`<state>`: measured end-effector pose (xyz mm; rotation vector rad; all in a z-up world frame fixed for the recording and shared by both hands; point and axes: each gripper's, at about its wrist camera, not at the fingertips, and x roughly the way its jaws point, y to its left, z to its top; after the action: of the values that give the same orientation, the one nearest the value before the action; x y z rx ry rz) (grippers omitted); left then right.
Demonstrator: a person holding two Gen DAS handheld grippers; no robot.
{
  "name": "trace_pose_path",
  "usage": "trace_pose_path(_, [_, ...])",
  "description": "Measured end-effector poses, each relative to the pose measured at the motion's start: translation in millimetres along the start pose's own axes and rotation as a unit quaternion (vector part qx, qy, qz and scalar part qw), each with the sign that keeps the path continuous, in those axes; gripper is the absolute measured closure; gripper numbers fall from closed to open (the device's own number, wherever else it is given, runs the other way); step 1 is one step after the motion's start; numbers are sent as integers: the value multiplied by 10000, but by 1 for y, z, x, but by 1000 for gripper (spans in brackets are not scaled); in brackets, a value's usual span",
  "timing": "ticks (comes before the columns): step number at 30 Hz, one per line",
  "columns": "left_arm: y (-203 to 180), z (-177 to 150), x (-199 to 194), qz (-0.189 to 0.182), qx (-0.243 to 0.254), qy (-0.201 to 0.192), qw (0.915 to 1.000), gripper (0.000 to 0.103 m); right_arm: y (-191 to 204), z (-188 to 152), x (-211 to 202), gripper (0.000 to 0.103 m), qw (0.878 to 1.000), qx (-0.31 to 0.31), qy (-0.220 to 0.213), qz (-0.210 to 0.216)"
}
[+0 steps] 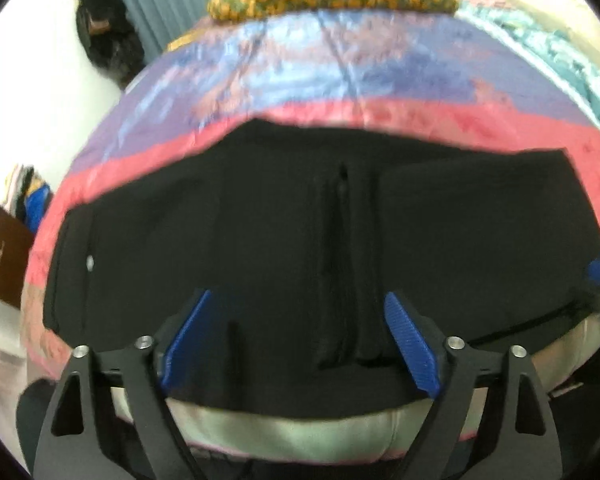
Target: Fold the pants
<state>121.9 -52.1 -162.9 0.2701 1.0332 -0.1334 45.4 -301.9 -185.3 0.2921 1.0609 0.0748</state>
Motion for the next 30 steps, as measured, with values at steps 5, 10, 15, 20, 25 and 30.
trace_pose_path(5, [16, -4, -34, 34, -89, -379, 9992, 13, 20, 0, -52, 18, 9947, 213, -994, -144])
trace_pose_path(10, [29, -7, -37, 34, -241, -302, 9992, 13, 38, -17, -87, 2, 9825, 239, -1776, -511])
trace_pose_path(15, [40, -14, -37, 51, -374, -258, 9990, 13, 41, -40, -87, 2, 9783, 320, -1887, -795])
trace_pose_path(20, [58, -24, -33, -162, -716, -180, 9971, 13, 42, -44, -84, 2, 9800, 141, -1778, -886])
trace_pose_path(25, [74, -35, -30, -267, -1063, -149, 9939, 13, 49, -42, -84, 2, 9776, -47, -1882, -940])
trace_pose_path(30, [83, -39, -32, -241, -1226, -242, 9919, 13, 54, -44, -81, 2, 9777, -186, -1859, -958])
